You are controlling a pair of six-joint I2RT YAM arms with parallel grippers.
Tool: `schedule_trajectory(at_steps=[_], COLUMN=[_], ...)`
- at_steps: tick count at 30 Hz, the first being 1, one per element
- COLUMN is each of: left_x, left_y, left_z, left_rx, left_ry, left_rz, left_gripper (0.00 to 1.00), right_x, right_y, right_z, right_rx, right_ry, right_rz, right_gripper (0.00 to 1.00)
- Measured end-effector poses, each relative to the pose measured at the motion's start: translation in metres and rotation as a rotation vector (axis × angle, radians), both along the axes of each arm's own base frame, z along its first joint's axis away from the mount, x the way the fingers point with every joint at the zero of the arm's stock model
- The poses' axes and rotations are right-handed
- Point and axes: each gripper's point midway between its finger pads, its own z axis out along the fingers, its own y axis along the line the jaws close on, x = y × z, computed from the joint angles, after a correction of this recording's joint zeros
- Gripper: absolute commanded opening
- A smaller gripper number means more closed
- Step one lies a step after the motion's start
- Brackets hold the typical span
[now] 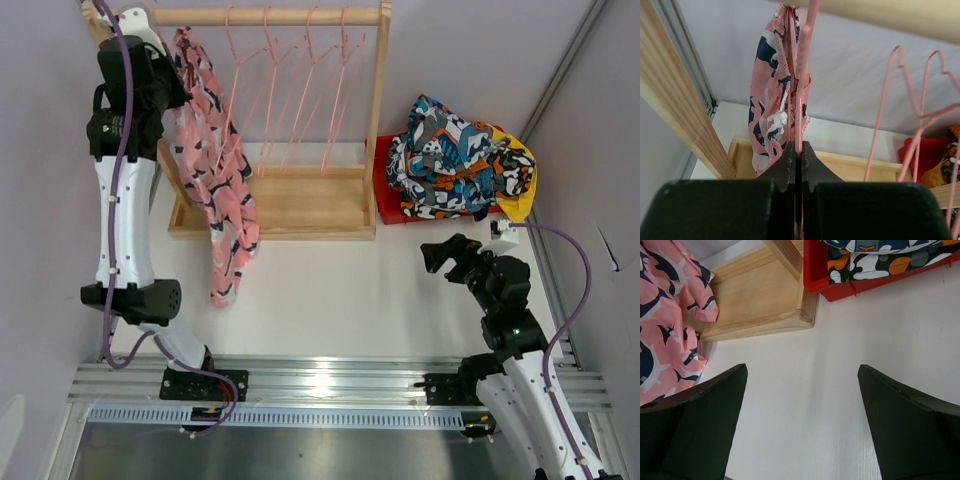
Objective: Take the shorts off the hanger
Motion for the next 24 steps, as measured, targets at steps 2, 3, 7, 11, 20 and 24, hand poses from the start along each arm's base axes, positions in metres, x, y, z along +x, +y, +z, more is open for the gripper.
schedule_trajectory(at_steps=[2, 3, 7, 11, 20, 24], left_x=[-0.009, -0.018, -0.063, -0.127, -0.217, -0.244], left_y=[-0.002, -0.003, -0.007, -0.011, -0.048, -0.073], left_z=[0.014, 0.023, 0.054, 0.047, -0.071, -0.134], left_rx=[-0.004, -0.006, -0.012, -0.012, 0.008, 0.025], left_ry=[-0.032, -0.051, -0.133, -0.15, 0.094, 0.262], left_rz=[-0.012, -0.021, -0.053, -0.094, -0.24, -0.359], left_gripper=[0.0, 0.0, 0.0, 0.0, 0.0, 0.0], right_x=[0.0, 0.0, -0.001, -0.004, -0.025, -0.041], right_y=[0.0, 0.0, 0.001, 0.005, 0.049, 0.072], right_z=[0.001, 0.001, 0.002, 0.007, 0.062, 0.099], right_rx=[0.001, 0.001, 0.003, 0.012, 0.079, 0.099], right_ry=[-0.002, -0.003, -0.008, -0.025, -0.212, -0.309], right_rz=[0.0, 0.001, 0.007, 0.031, 0.294, 0.431], right_gripper=[0.99, 0.99, 0.99, 1.0, 0.99, 0.99])
